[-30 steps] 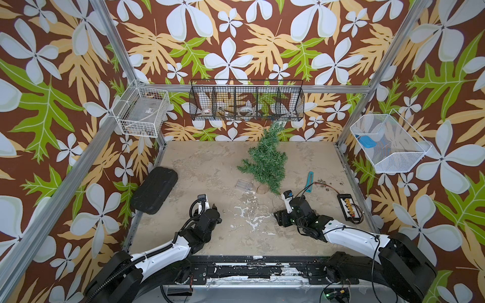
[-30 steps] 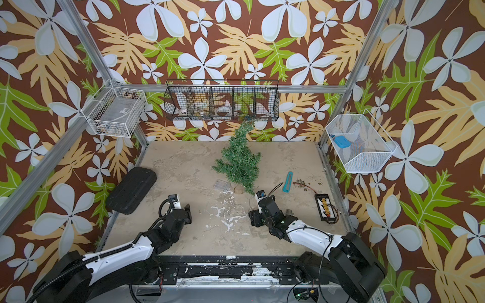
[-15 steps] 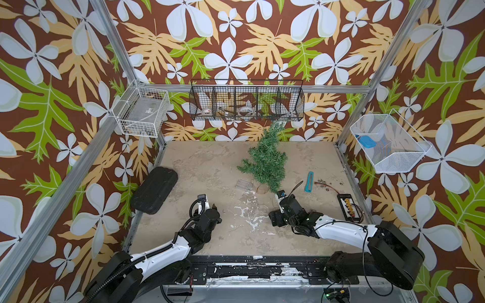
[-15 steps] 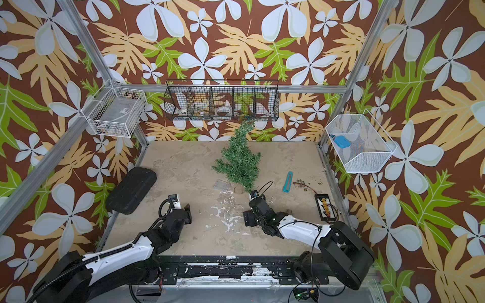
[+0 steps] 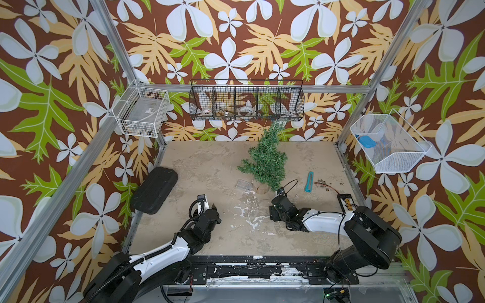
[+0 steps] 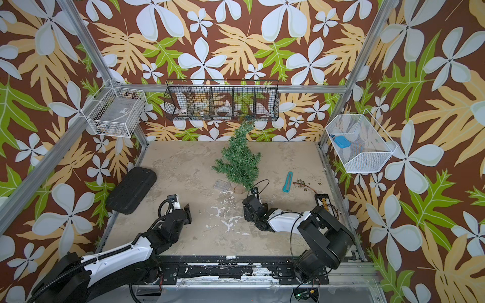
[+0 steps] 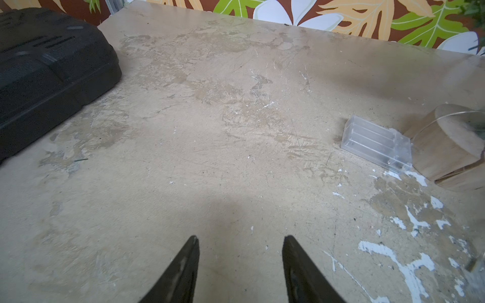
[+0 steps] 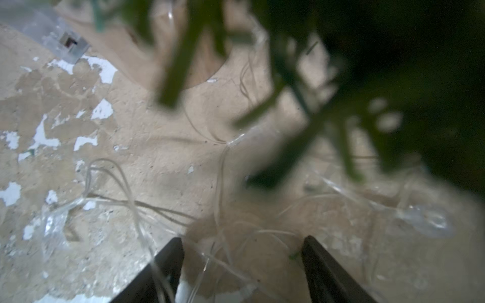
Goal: Remove string lights from the small christmas tree
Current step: Adjust the light string at the center of the board.
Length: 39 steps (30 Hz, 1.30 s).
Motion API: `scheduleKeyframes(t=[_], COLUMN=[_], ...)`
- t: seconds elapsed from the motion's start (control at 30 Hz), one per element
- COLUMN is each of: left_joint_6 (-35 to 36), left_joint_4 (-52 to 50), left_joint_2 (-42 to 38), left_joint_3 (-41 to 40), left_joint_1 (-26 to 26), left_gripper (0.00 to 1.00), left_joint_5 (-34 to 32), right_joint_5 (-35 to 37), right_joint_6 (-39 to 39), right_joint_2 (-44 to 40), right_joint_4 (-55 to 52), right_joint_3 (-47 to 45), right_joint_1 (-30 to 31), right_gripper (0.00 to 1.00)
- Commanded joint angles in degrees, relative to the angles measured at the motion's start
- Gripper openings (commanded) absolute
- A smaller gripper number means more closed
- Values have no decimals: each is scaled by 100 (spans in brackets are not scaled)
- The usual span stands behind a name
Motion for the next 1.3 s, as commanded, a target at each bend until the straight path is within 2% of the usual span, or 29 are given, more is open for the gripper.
scheduleKeyframes(t=[0.0,0.1,0.37,0.53,0.63,0.97,1.27], left_joint_6=[2,1,4,1,6,4,1], left_joint_4=[99,112,125,125,125,125,143], left_joint_2=[-39,-53,-42,-53,-55,-133,-242], left_joint_3=[-15,-26,-32,-34,-32,-64,-112], left_joint_1=[9,7,7,7,7,7,9], left_gripper=[53,53,53,53,53,49,48], left_joint_5=[-87,-87,-99,-88,-89,-86,-103], right_joint_5=[-198,-236,-181,-910,-984,-1455,-1835], right_joint_6=[411,471,449,472,390,234,369], right_joint_2=[12,-147,-535,-691,-824,-341,499], right_joint_4=[-469,-405,-457,-286,-300,-344,-433], right_joint_3=[-145,-316,-512,-568,-365,1016,2616], right_joint_1=[-100,-254,-525,-1196,-1475,-2419,-2817], right_gripper=[54,35,1,0,0,0,0])
